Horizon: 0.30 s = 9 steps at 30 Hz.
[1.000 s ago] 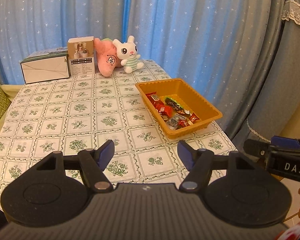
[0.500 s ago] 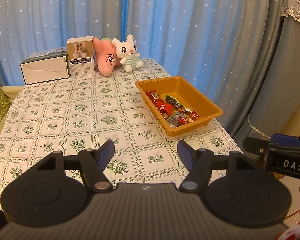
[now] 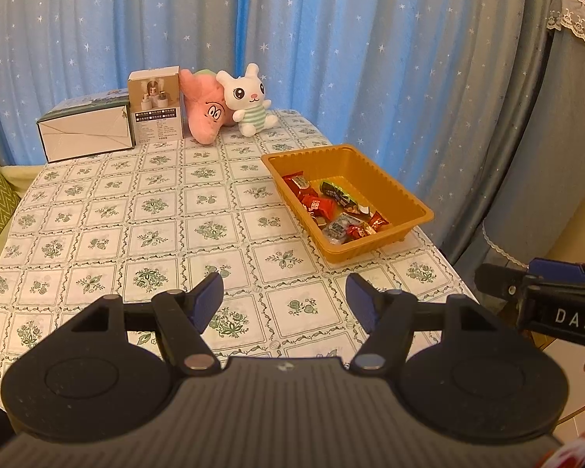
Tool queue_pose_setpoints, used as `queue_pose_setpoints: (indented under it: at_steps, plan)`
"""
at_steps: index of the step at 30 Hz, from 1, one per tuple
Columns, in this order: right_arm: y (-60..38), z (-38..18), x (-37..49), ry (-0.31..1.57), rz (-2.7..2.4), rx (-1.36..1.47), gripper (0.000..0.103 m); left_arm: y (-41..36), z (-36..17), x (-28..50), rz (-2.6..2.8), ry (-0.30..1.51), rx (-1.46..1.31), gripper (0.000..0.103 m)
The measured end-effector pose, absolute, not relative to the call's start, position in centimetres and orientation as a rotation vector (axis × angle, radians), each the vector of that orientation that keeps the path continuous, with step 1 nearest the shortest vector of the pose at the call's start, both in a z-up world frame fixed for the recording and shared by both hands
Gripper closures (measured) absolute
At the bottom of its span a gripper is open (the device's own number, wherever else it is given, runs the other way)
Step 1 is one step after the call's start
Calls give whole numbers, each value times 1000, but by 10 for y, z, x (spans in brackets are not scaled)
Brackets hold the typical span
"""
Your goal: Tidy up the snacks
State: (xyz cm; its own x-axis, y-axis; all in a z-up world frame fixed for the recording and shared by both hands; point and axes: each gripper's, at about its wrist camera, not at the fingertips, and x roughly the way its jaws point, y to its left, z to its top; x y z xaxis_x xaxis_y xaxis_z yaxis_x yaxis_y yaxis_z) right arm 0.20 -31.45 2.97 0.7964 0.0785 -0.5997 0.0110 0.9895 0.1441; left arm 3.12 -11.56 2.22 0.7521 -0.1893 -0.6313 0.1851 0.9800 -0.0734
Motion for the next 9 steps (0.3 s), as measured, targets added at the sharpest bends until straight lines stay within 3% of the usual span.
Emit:
queue_pose_setpoints:
  at_steps: [9]
  plan:
    - [-315, 29, 2, 648, 36, 144, 31, -114, 21, 31, -231, 691, -30, 36]
